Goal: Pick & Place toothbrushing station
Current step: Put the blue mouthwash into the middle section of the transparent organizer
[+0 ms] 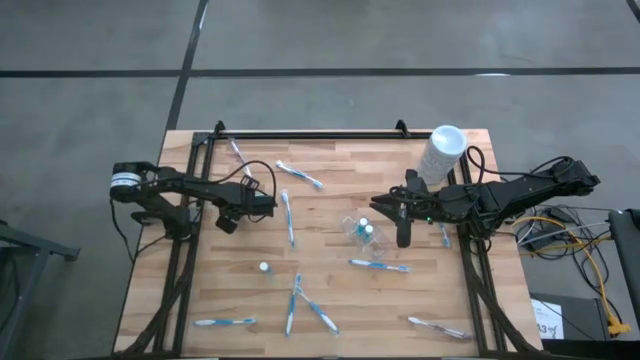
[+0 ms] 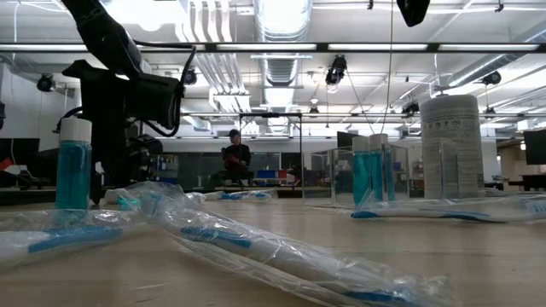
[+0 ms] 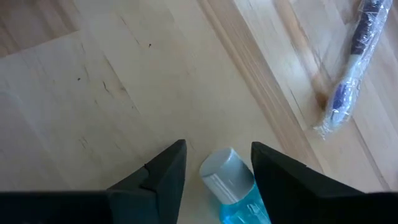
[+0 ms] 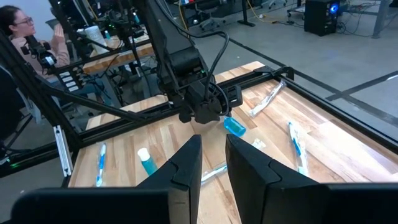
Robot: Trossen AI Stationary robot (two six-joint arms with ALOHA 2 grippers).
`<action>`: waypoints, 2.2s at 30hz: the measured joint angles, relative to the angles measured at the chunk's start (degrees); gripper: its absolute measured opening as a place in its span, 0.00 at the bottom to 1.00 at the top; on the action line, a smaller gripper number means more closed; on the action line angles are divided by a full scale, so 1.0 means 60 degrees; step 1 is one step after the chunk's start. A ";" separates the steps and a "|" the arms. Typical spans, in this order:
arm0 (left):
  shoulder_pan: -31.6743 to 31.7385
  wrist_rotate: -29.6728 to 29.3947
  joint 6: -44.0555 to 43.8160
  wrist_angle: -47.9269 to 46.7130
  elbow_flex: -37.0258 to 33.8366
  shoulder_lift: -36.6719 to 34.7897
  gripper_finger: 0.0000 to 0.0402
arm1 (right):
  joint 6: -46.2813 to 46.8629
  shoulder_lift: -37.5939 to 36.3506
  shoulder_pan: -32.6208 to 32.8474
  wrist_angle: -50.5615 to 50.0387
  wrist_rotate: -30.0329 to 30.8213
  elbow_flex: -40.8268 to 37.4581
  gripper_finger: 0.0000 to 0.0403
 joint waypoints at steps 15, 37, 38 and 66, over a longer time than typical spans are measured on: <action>0.0003 -0.0076 0.0017 0.0307 -0.0004 0.0000 0.38 | -0.0002 0.0000 0.0001 0.0000 -0.0001 -0.0001 0.17; -0.0005 0.0687 -0.0387 0.0633 0.0316 -0.0239 0.28 | 0.0001 0.0000 0.0001 0.0000 0.0000 -0.0001 0.17; -0.0005 0.0746 -0.0411 0.0634 0.0323 -0.0270 0.28 | 0.0000 0.0000 0.0002 0.0000 -0.0002 -0.0003 0.17; 0.0054 0.1718 -0.0464 0.0100 0.0339 -0.0284 0.28 | -0.0002 0.0000 -0.0002 0.0000 -0.0002 0.0000 0.17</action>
